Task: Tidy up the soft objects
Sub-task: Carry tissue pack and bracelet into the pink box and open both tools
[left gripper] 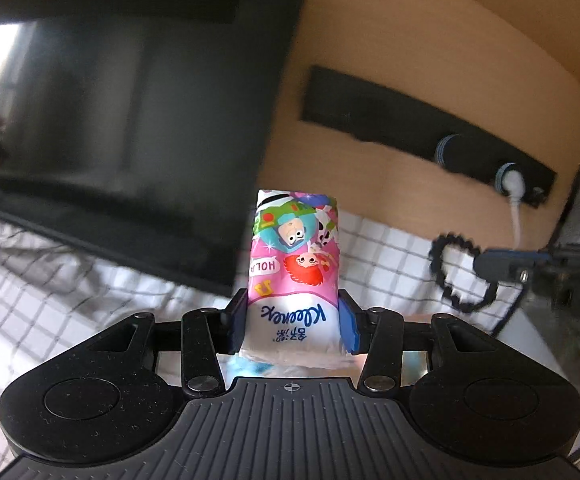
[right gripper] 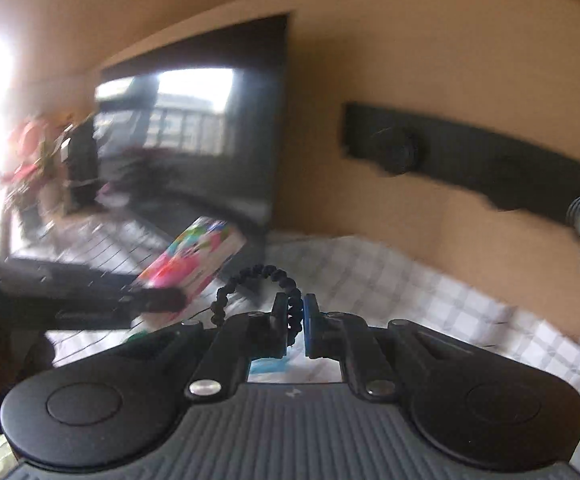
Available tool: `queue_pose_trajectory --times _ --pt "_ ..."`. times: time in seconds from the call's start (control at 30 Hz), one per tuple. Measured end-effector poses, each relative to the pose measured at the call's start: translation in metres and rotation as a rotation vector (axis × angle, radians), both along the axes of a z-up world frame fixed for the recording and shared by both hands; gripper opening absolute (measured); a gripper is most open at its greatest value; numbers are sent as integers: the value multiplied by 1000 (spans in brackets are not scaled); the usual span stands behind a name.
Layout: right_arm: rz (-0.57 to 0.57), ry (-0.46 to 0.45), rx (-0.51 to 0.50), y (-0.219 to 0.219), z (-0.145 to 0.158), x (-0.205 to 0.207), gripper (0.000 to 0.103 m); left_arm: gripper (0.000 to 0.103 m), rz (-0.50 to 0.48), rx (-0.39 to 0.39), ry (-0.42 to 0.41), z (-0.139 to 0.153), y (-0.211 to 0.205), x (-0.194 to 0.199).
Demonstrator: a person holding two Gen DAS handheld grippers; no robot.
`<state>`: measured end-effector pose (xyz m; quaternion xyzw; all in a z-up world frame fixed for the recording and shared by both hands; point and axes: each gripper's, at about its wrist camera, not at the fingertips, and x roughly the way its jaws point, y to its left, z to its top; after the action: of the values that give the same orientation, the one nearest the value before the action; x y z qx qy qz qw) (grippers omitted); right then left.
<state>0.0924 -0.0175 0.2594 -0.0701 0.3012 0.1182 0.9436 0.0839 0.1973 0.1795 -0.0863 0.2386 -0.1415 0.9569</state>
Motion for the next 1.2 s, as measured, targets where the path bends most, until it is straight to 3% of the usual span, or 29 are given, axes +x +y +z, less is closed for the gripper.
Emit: queue_pose_trajectory --times 0.3,0.57,0.73,0.8,0.87,1.07,1.13,1.2 --pt "-274 -106 6 -96 8 -23 7 50 -158 16 83 -27 -93 22" --pt "-423 -42 110 -162 -22 -33 7 50 -260 55 171 -59 -172 43" --pt "-482 14 167 -190 -51 -22 8 53 -278 -35 199 -93 -214 69" --pt "-499 38 185 -196 -62 -11 7 54 -282 45 304 -113 -236 81" --pt "-520 64 194 -200 -72 -4 7 56 -295 108 346 -134 -250 86" --pt "-508 162 277 -201 -99 28 7 58 -354 239 261 -146 -266 77" --pt "-503 177 298 -198 -103 39 7 57 -386 237 266 -143 -263 76" --pt "-520 182 254 -196 -107 45 7 57 -422 214 298 -139 -257 76"
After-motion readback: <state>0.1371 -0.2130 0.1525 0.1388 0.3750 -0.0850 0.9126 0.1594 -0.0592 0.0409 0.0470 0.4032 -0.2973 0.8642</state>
